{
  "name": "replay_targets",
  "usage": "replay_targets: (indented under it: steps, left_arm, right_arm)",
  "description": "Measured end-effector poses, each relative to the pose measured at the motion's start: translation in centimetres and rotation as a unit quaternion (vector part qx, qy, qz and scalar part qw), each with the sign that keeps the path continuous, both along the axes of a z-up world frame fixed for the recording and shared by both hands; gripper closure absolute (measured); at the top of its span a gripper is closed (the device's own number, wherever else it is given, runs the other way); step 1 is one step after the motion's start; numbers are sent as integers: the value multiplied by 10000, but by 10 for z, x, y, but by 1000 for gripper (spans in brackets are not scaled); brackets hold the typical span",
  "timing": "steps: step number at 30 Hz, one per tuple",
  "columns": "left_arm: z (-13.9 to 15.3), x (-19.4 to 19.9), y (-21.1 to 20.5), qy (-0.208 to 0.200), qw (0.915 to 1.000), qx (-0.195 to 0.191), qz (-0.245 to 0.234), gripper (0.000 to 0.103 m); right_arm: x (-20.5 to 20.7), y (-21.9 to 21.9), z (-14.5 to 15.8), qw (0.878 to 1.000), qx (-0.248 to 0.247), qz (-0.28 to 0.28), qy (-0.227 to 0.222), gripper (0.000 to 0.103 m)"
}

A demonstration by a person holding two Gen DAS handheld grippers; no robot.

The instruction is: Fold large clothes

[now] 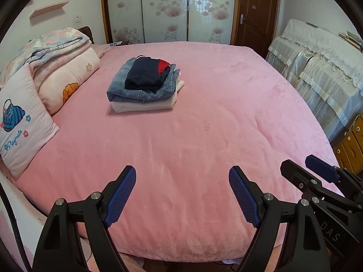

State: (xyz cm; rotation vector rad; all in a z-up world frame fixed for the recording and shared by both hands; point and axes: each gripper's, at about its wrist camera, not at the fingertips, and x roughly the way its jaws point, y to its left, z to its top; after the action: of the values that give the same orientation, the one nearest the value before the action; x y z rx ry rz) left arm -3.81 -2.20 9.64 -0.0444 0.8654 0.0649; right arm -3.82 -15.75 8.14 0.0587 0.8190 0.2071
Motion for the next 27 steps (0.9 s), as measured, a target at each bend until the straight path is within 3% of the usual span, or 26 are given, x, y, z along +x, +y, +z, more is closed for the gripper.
replay_targets:
  steps: [27]
  left_arm:
    - [-5,0,0,192,9998,-100,6,20]
  right_arm:
    - [-8,0,-1,10000,-17,-12,11,44]
